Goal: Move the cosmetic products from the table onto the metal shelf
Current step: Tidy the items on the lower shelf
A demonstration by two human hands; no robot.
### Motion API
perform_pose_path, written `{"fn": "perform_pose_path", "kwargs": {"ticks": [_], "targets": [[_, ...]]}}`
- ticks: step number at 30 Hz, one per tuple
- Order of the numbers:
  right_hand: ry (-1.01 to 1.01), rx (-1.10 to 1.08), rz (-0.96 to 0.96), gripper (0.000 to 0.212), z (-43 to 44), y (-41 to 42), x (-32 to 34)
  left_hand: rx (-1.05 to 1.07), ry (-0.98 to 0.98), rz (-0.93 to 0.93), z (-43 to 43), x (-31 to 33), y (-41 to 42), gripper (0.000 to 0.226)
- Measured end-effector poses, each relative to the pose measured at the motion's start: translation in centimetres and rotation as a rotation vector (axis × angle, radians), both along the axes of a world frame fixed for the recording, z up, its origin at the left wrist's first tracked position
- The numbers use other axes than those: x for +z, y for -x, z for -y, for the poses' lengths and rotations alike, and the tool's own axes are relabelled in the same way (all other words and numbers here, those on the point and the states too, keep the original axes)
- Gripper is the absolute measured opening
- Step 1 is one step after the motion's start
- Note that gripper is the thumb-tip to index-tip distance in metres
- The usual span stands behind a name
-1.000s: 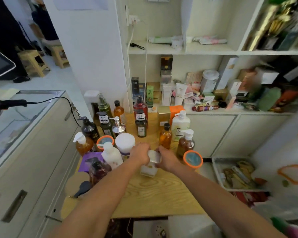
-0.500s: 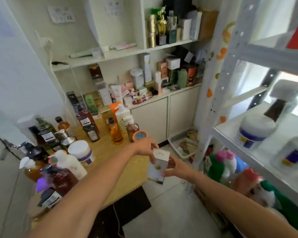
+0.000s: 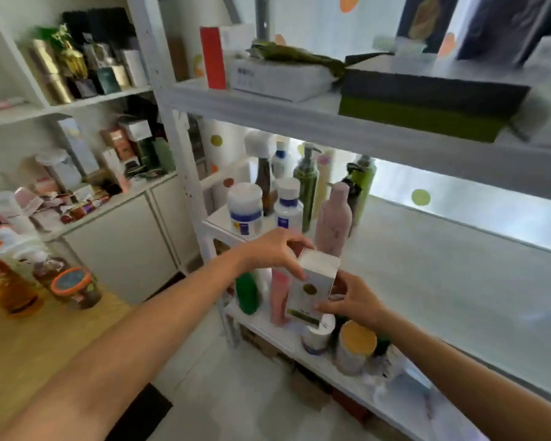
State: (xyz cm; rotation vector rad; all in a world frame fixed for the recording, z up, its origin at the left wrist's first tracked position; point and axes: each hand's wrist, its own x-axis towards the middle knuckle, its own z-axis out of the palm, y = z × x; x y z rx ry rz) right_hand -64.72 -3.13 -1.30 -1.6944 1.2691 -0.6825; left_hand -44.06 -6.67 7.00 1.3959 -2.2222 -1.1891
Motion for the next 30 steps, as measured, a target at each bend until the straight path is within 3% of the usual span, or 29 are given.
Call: {"fn": "perform_pose_path", "kwargs": {"ticks": [5, 11, 17, 20, 25, 30], "targets": [[0.068, -0.182, -0.026, 0.058, -0.8, 9.5, 0.7, -0.008, 0.065, -0.141, -0.3, -0.3, 9.8, 0.06], [0.088, -0.311, -0.039, 0.056, 0.1, 14.7, -0.5, 0.095, 0.058, -0.323, 0.2, -3.7, 16.4, 0.076], [0.063, -0.476, 0.025, 0.053, 1.8, 14.8, -2.6, 0.266, 0.076, -0.385, 0.3, -9.3, 20.4, 0.042], [0.076, -0.491, -0.062, 0.056, 3.6, 14.3, -2.6, 0.321, 0.07, -0.43, 2.1, -9.6, 21.1, 0.042], [0.025, -0.553, -0.231, 0.059, 6.4, 12.8, -2.8, 0.373, -0.111, -0.526, 5.9, -9.3, 21.6, 0.042], [-0.044, -0.878, 0.014, 0.048, 6.5, 10.8, -3.4, 0.488, -0.105, -0.442, 7.7, -10.4, 22.0, 0.049]]}}
